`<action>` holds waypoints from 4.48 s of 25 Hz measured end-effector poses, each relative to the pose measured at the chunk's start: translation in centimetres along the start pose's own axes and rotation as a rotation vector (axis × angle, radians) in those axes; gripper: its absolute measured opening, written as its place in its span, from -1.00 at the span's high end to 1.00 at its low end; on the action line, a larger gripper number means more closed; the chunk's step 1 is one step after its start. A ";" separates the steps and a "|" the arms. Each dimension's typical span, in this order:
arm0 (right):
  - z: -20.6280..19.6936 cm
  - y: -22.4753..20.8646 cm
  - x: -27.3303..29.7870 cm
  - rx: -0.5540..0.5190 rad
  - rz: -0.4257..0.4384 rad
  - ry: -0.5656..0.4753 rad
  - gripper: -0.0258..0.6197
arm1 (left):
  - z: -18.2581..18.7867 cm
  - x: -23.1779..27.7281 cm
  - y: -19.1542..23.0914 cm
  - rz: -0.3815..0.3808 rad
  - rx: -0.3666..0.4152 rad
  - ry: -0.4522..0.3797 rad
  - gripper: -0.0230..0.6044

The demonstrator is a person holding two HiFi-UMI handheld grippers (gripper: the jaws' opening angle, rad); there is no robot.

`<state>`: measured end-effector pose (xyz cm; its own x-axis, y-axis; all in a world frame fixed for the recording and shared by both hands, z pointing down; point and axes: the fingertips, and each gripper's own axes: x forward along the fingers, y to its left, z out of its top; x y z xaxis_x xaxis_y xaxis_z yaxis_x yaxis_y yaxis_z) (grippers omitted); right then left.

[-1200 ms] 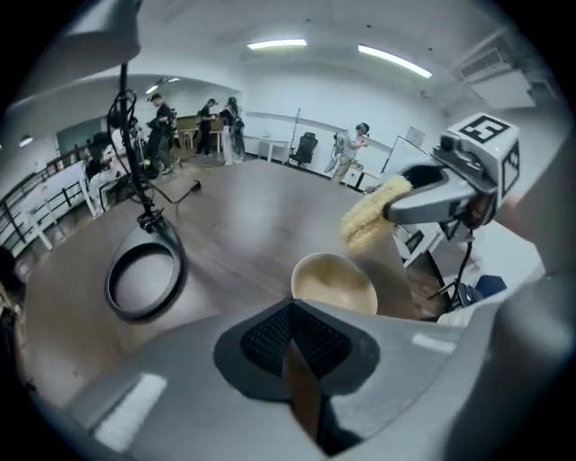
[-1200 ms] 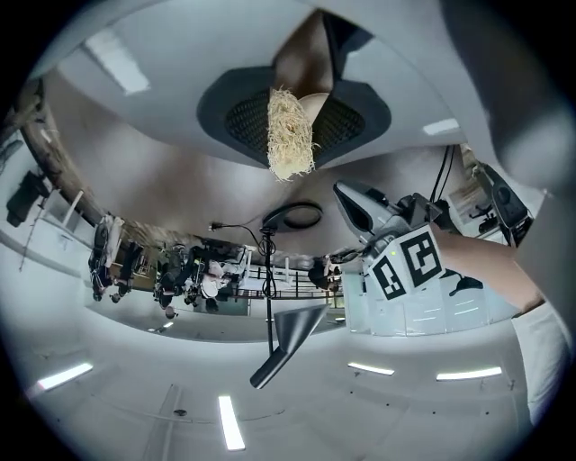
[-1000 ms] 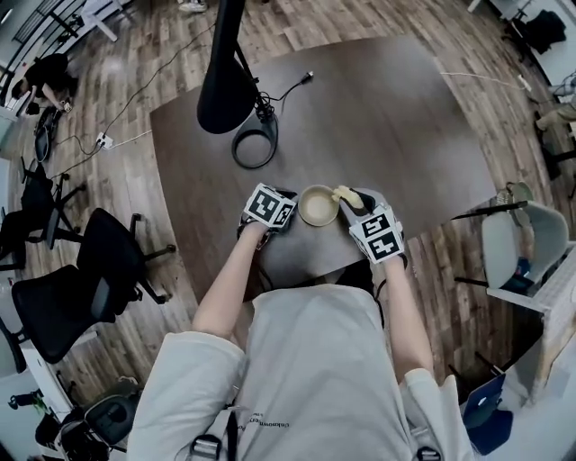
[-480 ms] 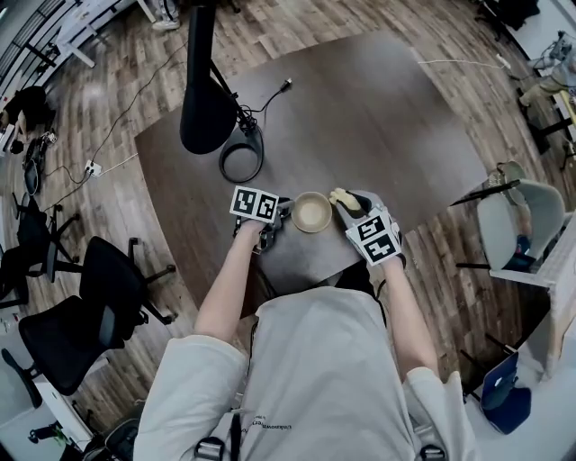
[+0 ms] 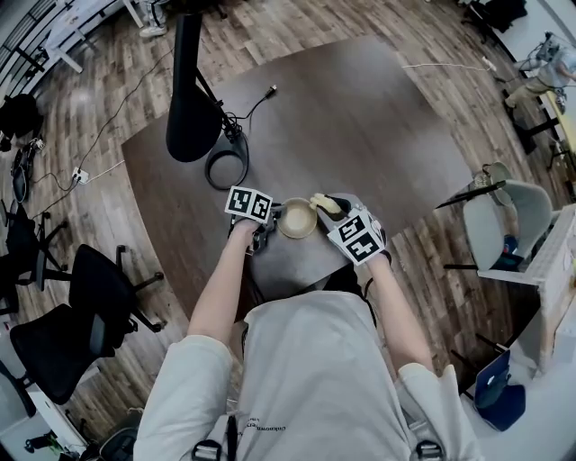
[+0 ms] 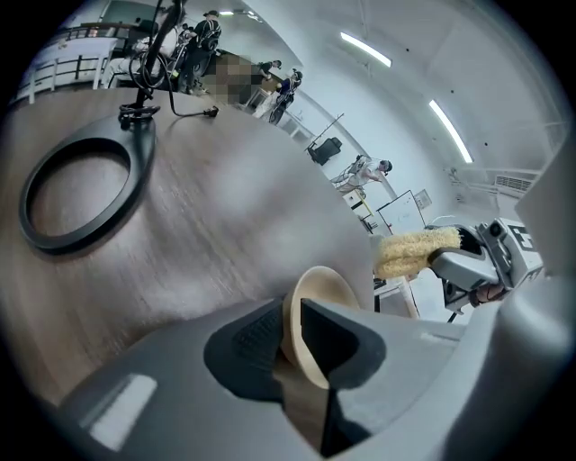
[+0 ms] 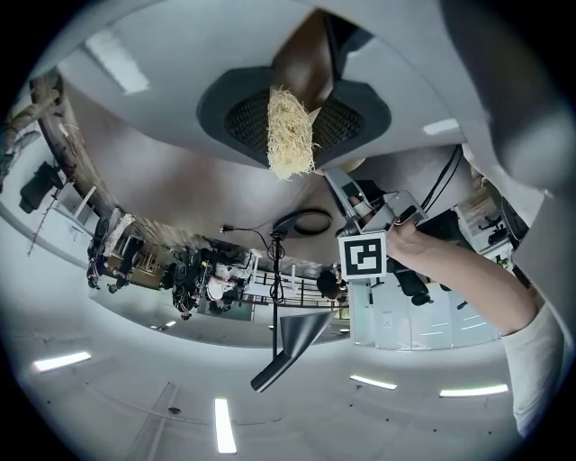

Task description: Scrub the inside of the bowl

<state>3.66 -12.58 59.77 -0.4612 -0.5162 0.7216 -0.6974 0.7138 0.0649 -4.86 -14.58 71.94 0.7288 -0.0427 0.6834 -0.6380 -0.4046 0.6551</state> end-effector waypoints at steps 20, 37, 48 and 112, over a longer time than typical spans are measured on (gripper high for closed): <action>-2.1 4.5 2.9 -0.001 0.176 0.057 0.51 | -3.4 -1.4 -0.3 0.014 -0.141 -0.038 0.84; 6.7 9.8 6.3 -0.275 0.348 -0.032 0.51 | -5.5 -10.3 1.7 0.153 -0.267 -0.334 0.88; 20.0 13.5 4.7 -0.378 0.493 -0.199 0.51 | -1.7 -24.5 4.3 0.519 -0.119 -0.448 0.88; 15.4 9.0 6.0 -0.527 0.136 -0.120 0.52 | 3.8 -18.5 -1.4 0.309 -0.014 -0.512 0.88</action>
<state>-13.79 -16.56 54.10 -0.6085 -0.4312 0.6662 -0.2729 0.9020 0.3346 -16.55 -16.71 57.16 0.5341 -0.5929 0.6027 -0.8400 -0.2917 0.4575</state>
